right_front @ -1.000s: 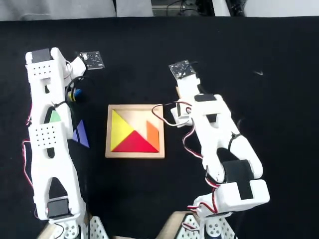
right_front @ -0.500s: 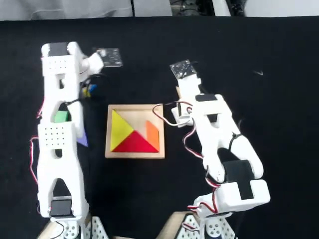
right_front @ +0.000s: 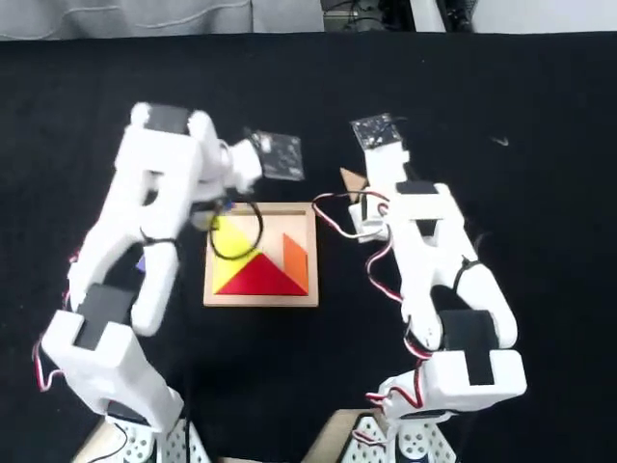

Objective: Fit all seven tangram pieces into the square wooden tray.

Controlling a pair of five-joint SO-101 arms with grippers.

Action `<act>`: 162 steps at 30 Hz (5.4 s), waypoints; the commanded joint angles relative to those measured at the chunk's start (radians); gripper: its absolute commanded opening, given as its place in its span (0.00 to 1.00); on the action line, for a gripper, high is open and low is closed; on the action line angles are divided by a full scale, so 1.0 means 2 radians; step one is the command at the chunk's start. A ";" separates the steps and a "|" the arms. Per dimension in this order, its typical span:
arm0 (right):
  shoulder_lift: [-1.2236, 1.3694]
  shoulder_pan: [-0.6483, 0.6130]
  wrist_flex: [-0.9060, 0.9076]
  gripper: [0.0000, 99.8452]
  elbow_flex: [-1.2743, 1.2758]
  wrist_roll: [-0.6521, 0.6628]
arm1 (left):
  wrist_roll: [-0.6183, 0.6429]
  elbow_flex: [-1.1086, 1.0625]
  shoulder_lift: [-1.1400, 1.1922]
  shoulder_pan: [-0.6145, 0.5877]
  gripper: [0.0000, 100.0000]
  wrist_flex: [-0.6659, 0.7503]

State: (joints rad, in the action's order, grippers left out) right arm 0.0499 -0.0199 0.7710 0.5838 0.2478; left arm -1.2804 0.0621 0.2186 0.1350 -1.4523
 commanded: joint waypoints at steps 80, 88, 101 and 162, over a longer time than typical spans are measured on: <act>-0.003 0.035 -0.009 0.01 -0.043 0.002 | 0.120 -0.096 0.070 0.031 0.25 0.313; -0.003 0.035 -0.009 0.01 -0.043 0.002 | 0.113 -0.074 0.075 0.001 0.25 0.309; -0.003 0.035 -0.009 0.01 -0.043 0.003 | 0.114 -0.009 0.069 -0.007 0.25 0.218; -0.003 0.035 -0.005 0.02 -0.040 0.002 | 0.674 -0.312 -0.137 -0.250 0.33 0.204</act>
State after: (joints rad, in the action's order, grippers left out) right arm 0.0499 0.0445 0.7695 0.5547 0.2478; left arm 0.0560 -0.5639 -0.0376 -0.3330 -1.0518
